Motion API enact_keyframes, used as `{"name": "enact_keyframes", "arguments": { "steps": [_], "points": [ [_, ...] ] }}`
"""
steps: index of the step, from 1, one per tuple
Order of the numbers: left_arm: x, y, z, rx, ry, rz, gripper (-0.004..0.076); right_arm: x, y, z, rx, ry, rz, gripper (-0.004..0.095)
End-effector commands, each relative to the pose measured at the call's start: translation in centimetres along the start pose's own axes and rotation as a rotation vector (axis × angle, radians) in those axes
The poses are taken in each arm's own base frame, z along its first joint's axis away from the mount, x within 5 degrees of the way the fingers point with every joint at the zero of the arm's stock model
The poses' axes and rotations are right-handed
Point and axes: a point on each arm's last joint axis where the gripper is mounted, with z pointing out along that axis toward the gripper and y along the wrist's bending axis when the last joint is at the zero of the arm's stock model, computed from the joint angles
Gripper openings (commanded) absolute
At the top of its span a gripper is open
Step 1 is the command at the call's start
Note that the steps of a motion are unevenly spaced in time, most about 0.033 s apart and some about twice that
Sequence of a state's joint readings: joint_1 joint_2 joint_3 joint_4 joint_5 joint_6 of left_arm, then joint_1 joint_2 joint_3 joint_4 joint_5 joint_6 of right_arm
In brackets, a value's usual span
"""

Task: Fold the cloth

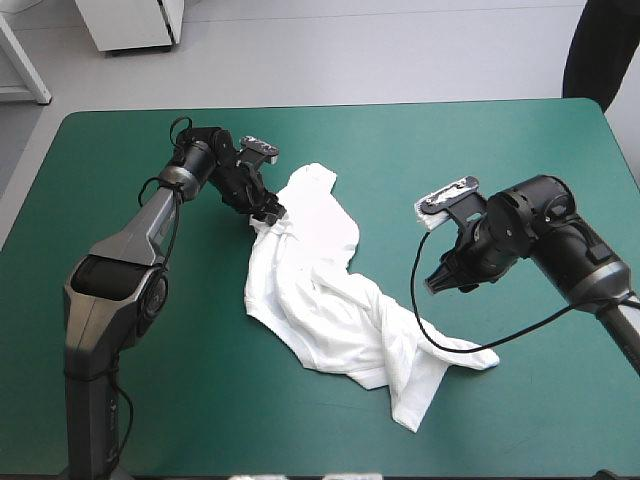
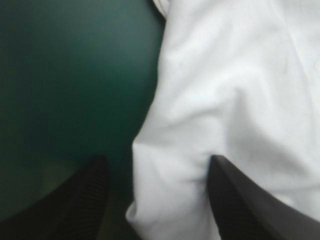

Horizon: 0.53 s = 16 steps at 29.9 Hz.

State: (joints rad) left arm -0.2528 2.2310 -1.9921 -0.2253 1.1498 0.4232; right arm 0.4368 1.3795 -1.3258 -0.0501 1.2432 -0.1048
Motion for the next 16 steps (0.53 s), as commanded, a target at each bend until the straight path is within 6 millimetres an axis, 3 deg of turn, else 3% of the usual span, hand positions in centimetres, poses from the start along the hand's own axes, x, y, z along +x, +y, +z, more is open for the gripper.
{"name": "enact_keyframes", "arguments": {
  "steps": [1, 7, 16],
  "points": [
    [-0.8, -0.6, -3.0, -0.017, -0.076, -0.003, 0.0297, 0.1, -0.3, -1.6, 0.014, -0.050, 0.010, 0.0418],
    [-0.5, -0.4, -3.0, -0.048, -0.042, -0.009, -0.0007, 0.3, -0.2, -1.3, 0.013, -0.035, 0.009, 0.0418],
    [0.2, -0.5, -3.7, -0.045, 0.031, -0.001, -0.0009, 2.7, 0.2, 1.5, 0.007, 0.088, -0.016, 0.0420]
  ]
}}
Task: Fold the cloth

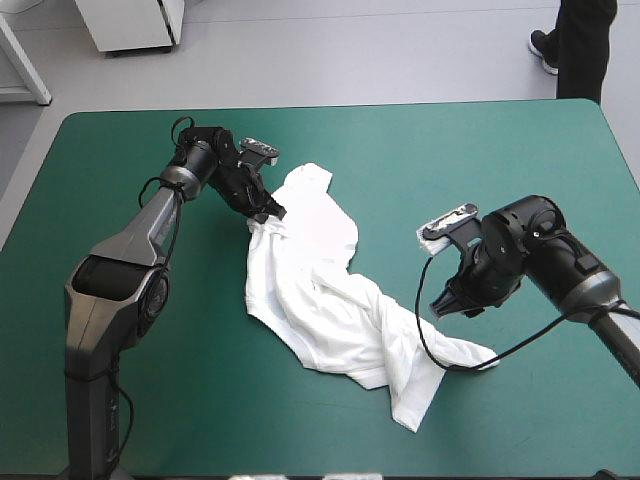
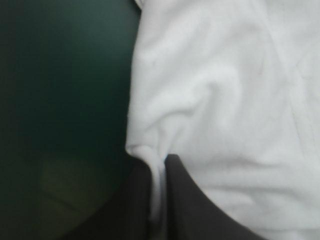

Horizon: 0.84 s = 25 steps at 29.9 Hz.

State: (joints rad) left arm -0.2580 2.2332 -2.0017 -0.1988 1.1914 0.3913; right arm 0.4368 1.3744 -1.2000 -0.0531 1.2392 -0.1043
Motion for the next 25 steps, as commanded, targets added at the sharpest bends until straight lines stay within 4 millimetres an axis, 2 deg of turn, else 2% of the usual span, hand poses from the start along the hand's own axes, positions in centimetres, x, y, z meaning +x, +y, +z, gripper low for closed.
{"name": "enact_keyframes", "arguments": {
  "steps": [1, 7, 15, 25],
  "points": [
    [0.1, -0.3, -3.7, -0.038, -0.016, 0.014, -0.0009, 1.1, -0.1, -1.1, 0.015, -0.022, -0.008, 0.0420],
    [0.1, -0.5, -4.3, -0.035, -0.030, 0.013, -0.0009, 3.4, 0.7, -1.2, -0.036, -0.023, 0.008, 0.0448],
    [0.1, -0.5, -4.3, -0.035, -0.031, 0.015, -0.0009, 5.7, 0.6, 2.2, -0.001, 0.122, -0.033, 0.0516],
    [0.1, -0.5, -4.3, -0.035, -0.031, 0.015, -0.0009, 4.1, 0.5, 4.4, 0.009, 0.062, -0.070, 0.0516]
  ]
}}
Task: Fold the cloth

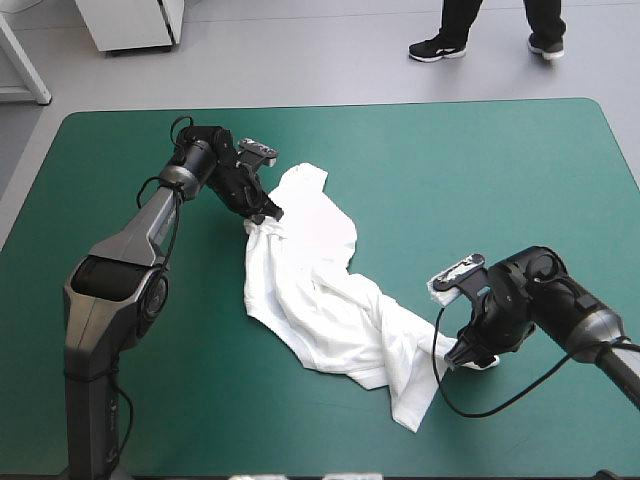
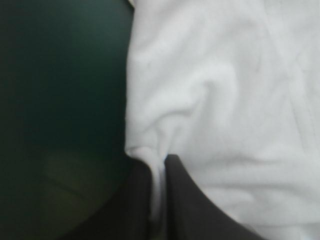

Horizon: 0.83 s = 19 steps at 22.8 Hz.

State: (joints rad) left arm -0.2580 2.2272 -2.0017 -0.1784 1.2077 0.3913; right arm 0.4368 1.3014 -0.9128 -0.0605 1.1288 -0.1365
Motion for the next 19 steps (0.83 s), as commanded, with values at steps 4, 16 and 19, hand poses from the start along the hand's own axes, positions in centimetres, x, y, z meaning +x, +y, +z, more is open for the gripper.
{"name": "enact_keyframes", "arguments": {
  "steps": [4, 16, 19],
  "points": [
    [0.0, -0.5, -4.0, -0.021, -0.044, 0.008, -0.0009, -1.3, -0.4, 1.1, 0.017, 0.004, -0.034, 0.0548],
    [0.0, -0.5, -4.0, -0.018, -0.038, 0.008, -0.0009, -1.7, 0.5, 5.0, -0.080, 0.102, 0.009, 0.0549],
    [0.0, -0.6, -4.1, -0.017, -0.040, 0.008, -0.0009, -1.5, 0.9, 5.7, -0.123, 0.139, 0.001, 0.0394]
  ]
}}
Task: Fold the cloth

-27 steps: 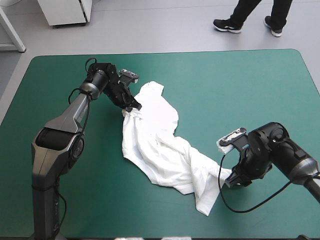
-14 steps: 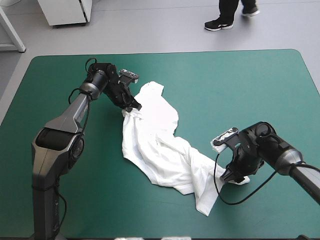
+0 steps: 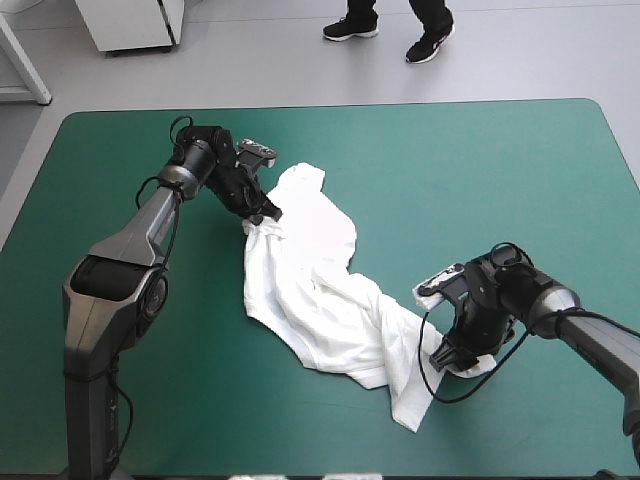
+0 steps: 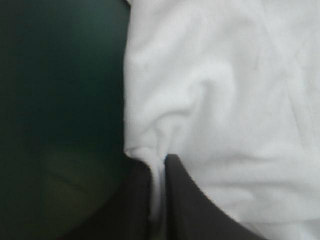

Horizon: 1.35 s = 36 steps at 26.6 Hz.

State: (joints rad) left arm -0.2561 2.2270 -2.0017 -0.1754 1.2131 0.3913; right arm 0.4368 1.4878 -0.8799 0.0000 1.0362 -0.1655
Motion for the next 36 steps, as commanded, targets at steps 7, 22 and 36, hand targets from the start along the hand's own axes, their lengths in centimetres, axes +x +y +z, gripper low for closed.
{"name": "enact_keyframes", "arguments": {
  "steps": [7, 22, 36],
  "points": [
    [0.5, -1.1, -7.9, -0.069, -0.081, 0.026, -0.0009, -0.3, 0.4, -1.1, -0.053, 0.009, -0.002, -0.0017],
    [8.1, -7.0, -29.9, -0.285, -0.576, 0.039, -0.0009, 0.2, -1.7, -27.2, 0.300, -0.765, 0.082, -0.0017],
    [20.6, -14.0, -46.6, -0.475, -1.159, 0.083, -0.0009, 11.2, -0.1, -40.4, 0.412, -1.322, 0.135, -0.0017]
  ]
}}
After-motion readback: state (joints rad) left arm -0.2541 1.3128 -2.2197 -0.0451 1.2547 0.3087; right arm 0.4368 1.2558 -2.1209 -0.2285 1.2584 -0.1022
